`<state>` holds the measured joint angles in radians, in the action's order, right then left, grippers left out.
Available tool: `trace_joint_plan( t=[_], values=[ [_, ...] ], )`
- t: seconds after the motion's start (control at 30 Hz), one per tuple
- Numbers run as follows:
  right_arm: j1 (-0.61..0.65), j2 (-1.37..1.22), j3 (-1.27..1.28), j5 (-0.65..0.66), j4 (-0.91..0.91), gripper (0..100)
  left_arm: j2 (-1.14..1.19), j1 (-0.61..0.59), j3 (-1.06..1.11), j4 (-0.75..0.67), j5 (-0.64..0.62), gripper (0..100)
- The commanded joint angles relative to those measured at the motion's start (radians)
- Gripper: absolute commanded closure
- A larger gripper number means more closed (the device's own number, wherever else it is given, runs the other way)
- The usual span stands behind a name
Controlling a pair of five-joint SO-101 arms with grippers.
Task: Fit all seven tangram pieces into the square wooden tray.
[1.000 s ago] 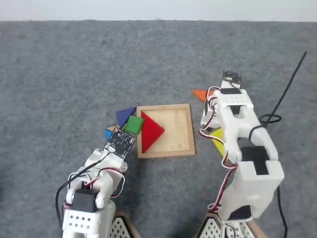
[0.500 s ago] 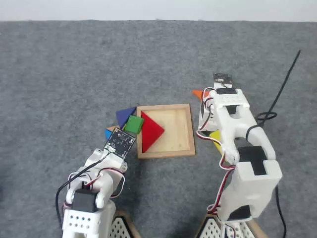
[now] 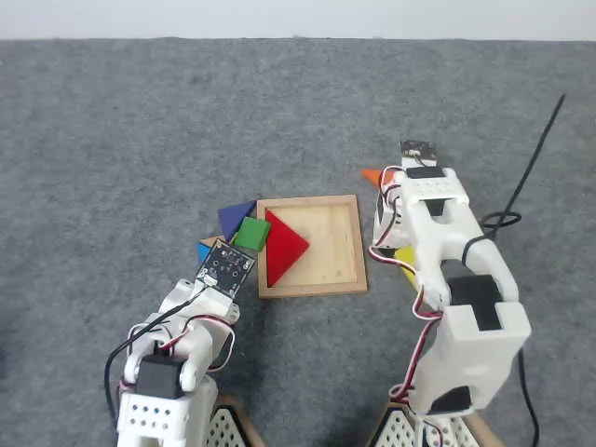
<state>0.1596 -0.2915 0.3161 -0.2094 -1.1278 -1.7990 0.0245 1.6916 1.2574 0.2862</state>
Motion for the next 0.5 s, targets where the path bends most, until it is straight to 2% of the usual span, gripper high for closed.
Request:
trace_joint_plan(
  t=[0.0,0.47],
  values=[
    [0.005,0.042,0.003,0.012,0.021,73.5,-0.005,-0.002,-0.008,0.006,-0.003,96],
    [0.013,0.056,-0.032,0.015,-0.031,73.9,-0.005,-0.002,-0.008,0.005,-0.003,96]
  ],
)
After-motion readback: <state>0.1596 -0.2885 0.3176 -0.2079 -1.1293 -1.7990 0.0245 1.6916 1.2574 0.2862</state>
